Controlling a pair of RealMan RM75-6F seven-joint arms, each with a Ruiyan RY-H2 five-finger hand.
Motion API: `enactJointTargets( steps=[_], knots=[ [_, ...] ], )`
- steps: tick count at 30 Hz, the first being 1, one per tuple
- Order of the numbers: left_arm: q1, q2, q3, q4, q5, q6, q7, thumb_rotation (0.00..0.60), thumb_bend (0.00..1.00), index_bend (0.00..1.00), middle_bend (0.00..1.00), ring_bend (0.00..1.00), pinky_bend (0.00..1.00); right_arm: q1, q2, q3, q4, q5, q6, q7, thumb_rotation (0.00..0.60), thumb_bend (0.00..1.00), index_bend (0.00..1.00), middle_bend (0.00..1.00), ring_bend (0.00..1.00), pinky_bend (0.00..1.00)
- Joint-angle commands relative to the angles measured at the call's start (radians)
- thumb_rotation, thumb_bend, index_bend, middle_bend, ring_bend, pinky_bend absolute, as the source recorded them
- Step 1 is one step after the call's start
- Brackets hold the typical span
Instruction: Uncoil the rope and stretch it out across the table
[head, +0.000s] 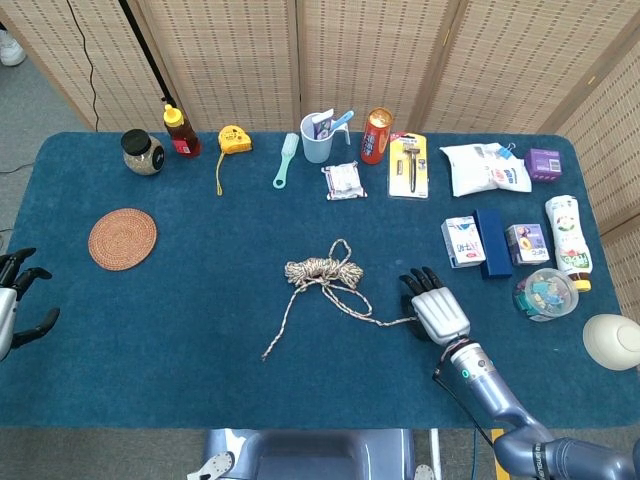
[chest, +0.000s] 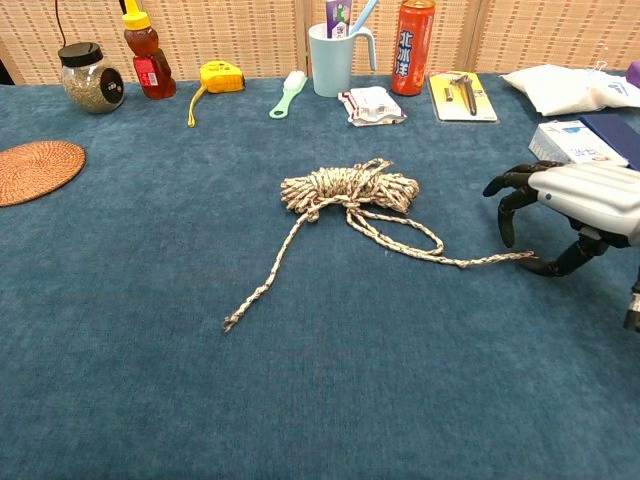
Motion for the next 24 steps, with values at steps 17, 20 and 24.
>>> enactJointTargets(
  steps=[17,20,24],
  knots=[
    [-0.001,-0.004,0.002,0.005,-0.004,0.002,0.002,0.521,0.26,0.36,0.17,0.16,0.16,-0.002,-0.011,0.005,0.020,0.008,-0.014,0.007,0.600,0.39,0.52,0.18,0.02,0.00],
    [-0.001,-0.004,0.003,0.006,-0.004,0.001,0.003,0.520,0.26,0.36,0.17,0.16,0.16,-0.002,-0.013,0.006,0.023,0.009,-0.015,0.009,0.600,0.39,0.53,0.18,0.02,0.00],
    [-0.001,-0.004,0.003,0.006,-0.007,0.001,0.003,0.521,0.26,0.36,0.17,0.16,0.16,-0.001,-0.017,0.008,0.028,0.011,-0.018,0.010,0.600,0.39,0.53,0.19,0.02,0.00]
  ],
)
